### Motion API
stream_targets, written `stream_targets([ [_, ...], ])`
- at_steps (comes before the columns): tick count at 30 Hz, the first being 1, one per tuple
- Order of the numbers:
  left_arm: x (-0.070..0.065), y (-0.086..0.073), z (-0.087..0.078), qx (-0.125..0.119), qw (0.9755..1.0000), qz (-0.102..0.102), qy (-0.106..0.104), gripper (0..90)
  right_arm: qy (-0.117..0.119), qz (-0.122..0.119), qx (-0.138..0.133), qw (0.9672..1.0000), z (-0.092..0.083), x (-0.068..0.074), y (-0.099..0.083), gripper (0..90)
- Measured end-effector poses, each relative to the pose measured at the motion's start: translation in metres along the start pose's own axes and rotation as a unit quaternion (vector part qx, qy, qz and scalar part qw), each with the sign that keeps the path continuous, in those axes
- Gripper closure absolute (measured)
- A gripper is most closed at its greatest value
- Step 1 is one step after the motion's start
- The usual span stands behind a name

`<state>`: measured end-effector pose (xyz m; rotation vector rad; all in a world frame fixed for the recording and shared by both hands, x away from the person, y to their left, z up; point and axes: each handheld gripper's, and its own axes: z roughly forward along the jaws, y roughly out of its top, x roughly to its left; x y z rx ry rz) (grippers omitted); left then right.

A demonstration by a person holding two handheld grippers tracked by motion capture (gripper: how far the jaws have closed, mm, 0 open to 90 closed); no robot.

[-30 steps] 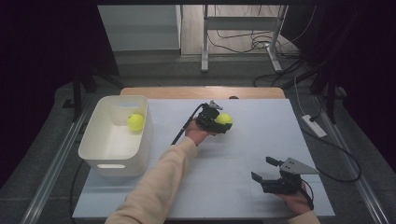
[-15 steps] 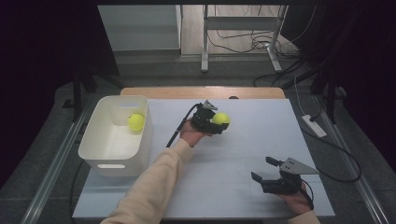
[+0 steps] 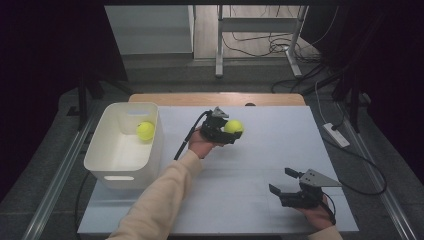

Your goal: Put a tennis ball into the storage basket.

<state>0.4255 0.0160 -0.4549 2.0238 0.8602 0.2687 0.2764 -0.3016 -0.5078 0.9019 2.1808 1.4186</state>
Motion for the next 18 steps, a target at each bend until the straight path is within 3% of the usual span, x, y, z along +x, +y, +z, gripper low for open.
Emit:
stream_targets([
  [18,-0.004,-0.003,-0.027,-0.017,0.9998,0.010,0.006,27.5,-0.001,0.001,-0.002,1.0000,0.000,0.000,0.000,13.5],
])
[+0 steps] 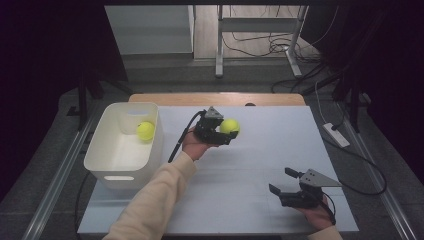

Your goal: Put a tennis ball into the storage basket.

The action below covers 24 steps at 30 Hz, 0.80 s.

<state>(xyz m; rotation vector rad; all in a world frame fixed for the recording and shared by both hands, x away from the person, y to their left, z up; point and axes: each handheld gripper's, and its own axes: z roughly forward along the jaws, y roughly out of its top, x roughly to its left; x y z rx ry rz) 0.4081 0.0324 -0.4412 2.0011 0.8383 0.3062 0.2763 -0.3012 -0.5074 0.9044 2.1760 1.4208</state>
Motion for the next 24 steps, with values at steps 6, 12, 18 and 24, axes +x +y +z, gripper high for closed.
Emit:
stream_targets([
  [6,-0.001,-0.001,-0.005,-0.001,1.0000,0.003,0.000,27.5,-0.001,0.000,0.000,1.0000,0.000,0.000,0.000,13.5],
  [12,-0.004,-0.001,-0.012,-0.005,1.0000,0.008,0.000,27.5,-0.001,0.000,0.000,1.0000,0.000,0.000,0.000,13.5],
  [18,-0.007,0.000,-0.020,-0.012,0.9998,0.015,0.000,27.5,-0.002,0.001,0.000,1.0000,0.000,0.000,0.000,13.5],
  [24,-0.010,0.002,-0.028,-0.022,0.9997,0.015,0.002,27.5,-0.003,0.000,0.000,1.0000,0.000,0.000,0.000,13.4],
])
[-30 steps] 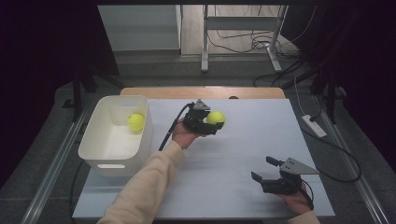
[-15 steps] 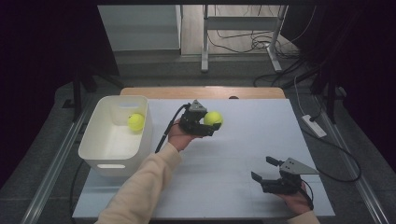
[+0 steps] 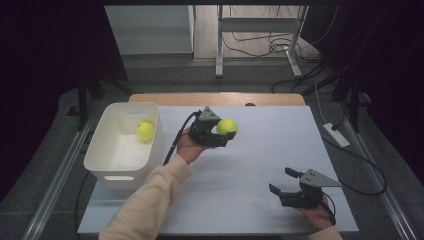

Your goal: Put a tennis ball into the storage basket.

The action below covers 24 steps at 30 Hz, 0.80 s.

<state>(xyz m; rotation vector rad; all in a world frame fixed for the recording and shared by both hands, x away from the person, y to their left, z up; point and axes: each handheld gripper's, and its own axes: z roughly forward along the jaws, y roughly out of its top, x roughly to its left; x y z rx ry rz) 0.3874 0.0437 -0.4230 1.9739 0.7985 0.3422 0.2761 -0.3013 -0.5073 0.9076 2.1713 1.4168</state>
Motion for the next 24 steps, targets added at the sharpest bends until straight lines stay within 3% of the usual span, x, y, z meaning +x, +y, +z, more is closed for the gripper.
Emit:
stream_targets([
  [24,0.003,0.005,-0.034,-0.042,0.9991,-0.005,0.002,27.5,0.000,0.000,0.000,1.0000,0.000,0.000,0.000,13.4],
])
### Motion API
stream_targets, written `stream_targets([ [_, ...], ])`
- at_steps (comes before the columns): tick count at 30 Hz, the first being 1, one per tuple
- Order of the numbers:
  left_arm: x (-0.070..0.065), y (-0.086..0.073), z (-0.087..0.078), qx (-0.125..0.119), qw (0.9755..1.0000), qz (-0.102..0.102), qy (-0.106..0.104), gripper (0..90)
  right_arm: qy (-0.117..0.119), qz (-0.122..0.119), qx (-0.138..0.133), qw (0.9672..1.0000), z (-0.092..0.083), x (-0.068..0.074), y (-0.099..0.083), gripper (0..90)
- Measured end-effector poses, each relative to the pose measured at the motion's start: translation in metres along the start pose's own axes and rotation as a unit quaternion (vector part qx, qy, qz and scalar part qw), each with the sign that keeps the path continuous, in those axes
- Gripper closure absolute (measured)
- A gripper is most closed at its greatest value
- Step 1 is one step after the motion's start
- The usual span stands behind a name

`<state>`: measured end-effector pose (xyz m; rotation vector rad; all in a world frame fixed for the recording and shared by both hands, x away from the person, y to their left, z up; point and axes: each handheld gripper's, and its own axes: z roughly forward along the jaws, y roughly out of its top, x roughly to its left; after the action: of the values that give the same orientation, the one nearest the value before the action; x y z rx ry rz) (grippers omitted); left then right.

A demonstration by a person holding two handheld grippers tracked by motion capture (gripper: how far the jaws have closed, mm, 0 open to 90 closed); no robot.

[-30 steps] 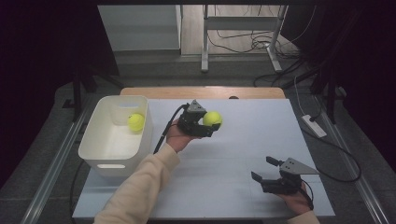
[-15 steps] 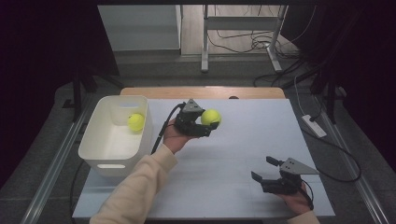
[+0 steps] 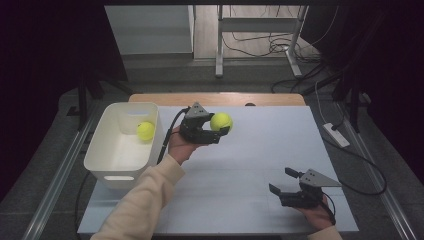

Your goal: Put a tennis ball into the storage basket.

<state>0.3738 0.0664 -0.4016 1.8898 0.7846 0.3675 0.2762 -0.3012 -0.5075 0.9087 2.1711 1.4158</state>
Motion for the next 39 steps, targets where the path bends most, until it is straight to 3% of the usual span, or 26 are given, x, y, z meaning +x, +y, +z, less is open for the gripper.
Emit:
stream_targets([
  [39,0.004,0.009,-0.042,-0.048,0.9987,0.001,0.014,27.5,-0.002,0.001,-0.003,1.0000,0.000,0.000,0.000,13.5],
])
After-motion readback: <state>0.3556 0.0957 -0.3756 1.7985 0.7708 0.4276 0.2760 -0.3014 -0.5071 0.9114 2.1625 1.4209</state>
